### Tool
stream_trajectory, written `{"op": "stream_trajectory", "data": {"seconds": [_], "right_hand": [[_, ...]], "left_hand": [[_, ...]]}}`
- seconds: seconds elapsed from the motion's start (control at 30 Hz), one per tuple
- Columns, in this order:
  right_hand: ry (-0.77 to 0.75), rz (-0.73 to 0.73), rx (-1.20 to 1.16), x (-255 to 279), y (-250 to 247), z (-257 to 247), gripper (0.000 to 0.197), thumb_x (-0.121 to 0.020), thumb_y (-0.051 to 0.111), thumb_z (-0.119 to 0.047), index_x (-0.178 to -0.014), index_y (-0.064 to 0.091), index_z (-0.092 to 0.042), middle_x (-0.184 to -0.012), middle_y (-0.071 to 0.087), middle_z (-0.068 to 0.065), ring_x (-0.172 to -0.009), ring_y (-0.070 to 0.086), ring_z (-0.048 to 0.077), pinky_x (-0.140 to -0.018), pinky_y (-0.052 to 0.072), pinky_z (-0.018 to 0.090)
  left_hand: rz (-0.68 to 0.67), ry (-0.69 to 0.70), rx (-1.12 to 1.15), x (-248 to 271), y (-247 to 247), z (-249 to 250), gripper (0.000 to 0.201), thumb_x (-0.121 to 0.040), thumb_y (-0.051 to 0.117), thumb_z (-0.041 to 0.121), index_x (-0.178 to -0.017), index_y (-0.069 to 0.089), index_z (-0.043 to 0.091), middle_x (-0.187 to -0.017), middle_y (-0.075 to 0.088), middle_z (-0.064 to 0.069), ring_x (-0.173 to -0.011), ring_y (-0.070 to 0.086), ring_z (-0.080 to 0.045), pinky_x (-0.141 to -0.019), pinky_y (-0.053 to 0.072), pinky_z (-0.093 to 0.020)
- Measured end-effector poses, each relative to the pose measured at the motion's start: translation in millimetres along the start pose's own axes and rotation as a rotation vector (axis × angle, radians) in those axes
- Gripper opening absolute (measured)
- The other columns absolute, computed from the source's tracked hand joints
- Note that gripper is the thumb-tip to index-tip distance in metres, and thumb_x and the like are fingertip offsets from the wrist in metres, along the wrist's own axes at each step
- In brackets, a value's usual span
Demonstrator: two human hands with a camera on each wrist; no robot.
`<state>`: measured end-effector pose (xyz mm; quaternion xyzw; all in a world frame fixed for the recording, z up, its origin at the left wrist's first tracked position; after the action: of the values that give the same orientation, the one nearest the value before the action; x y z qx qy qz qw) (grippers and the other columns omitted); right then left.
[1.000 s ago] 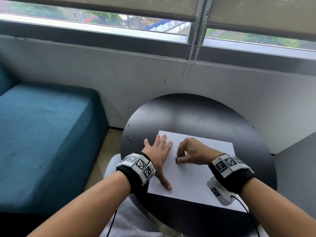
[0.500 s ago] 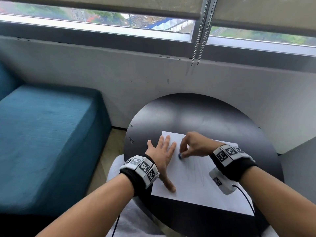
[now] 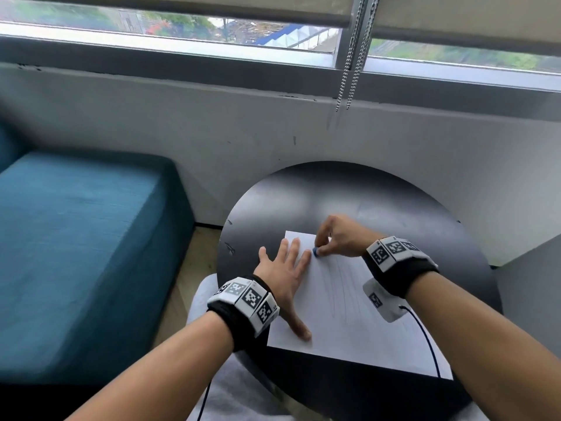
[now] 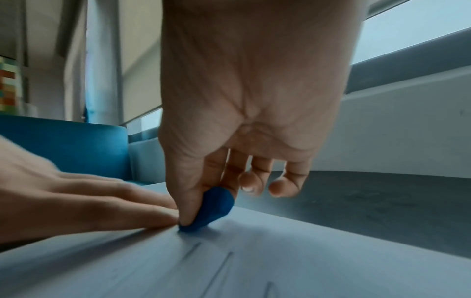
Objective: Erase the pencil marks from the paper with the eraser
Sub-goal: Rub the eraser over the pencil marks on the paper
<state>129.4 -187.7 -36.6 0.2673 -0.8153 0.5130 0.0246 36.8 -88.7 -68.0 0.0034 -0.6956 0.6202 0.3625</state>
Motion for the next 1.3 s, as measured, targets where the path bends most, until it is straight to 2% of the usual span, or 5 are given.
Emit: {"op": "stream_trajectory", "data": {"seconds": [0.43, 0.6, 0.77, 0.9, 1.3], "right_hand": [[-0.005, -0.227, 0.067, 7.9, 18.1, -7.1, 0.011, -0.070, 0.080, -0.022, -0.077, 0.077, -0.014, -0.080, 0.074, 0.005, -0.064, 0.058, 0.009, -0.058, 0.043, 0.024], [-0.002, 0.026, 0.011, -1.0, -2.6, 1.5, 0.004, -0.070, 0.079, -0.019, -0.072, 0.077, -0.016, -0.072, 0.070, 0.002, -0.065, 0.061, 0.017, -0.064, 0.051, 0.034], [-0.002, -0.269, 0.050, 13.2, 26.3, -5.3, 0.009, -0.068, 0.079, -0.021, -0.073, 0.077, -0.014, -0.076, 0.073, 0.006, -0.061, 0.058, 0.009, -0.055, 0.043, 0.024], [-0.001, -0.039, -0.043, 10.2, 7.6, 1.5, 0.006, -0.070, 0.080, -0.018, -0.069, 0.075, -0.015, -0.075, 0.070, 0.004, -0.062, 0.055, 0.011, -0.059, 0.043, 0.030], [-0.056, -0.128, -0.078, 30.8, 29.5, -3.9, 0.005, -0.070, 0.079, -0.018, -0.071, 0.076, -0.014, -0.073, 0.070, 0.007, -0.059, 0.052, 0.010, -0.058, 0.042, 0.030]], "left_hand": [[0.000, 0.001, 0.028, 0.1, -0.2, -0.5, 0.157, -0.049, 0.077, 0.080, -0.155, -0.017, 0.014, -0.162, -0.023, -0.012, -0.149, -0.022, -0.032, -0.114, 0.003, -0.070], [-0.002, 0.002, 0.012, -1.1, -0.7, -0.6, 0.157, -0.049, 0.077, 0.081, -0.155, -0.017, 0.013, -0.162, -0.023, -0.013, -0.149, -0.021, -0.033, -0.114, 0.003, -0.070], [-0.011, -0.002, 0.013, -1.6, 0.9, -1.2, 0.157, -0.048, 0.076, 0.082, -0.155, -0.017, 0.014, -0.162, -0.023, -0.014, -0.149, -0.021, -0.034, -0.114, 0.004, -0.071], [0.005, -0.002, 0.002, -3.7, 0.7, -1.1, 0.158, -0.047, 0.076, 0.083, -0.155, -0.016, 0.015, -0.162, -0.022, -0.013, -0.149, -0.020, -0.035, -0.113, 0.006, -0.071], [-0.014, -0.011, -0.019, -4.5, 0.6, 0.4, 0.157, -0.047, 0.076, 0.083, -0.155, -0.017, 0.018, -0.161, -0.022, -0.016, -0.149, -0.019, -0.037, -0.114, 0.007, -0.071]]}}
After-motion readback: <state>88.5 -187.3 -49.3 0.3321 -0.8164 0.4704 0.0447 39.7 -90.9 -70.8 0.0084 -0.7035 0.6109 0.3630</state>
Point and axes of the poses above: each hand's wrist, its own x-axis away from the middle knuckle, its own y-axis out of the palm, z = x × y, the point moved 9 cm from there along -x, towards the middle knuckle
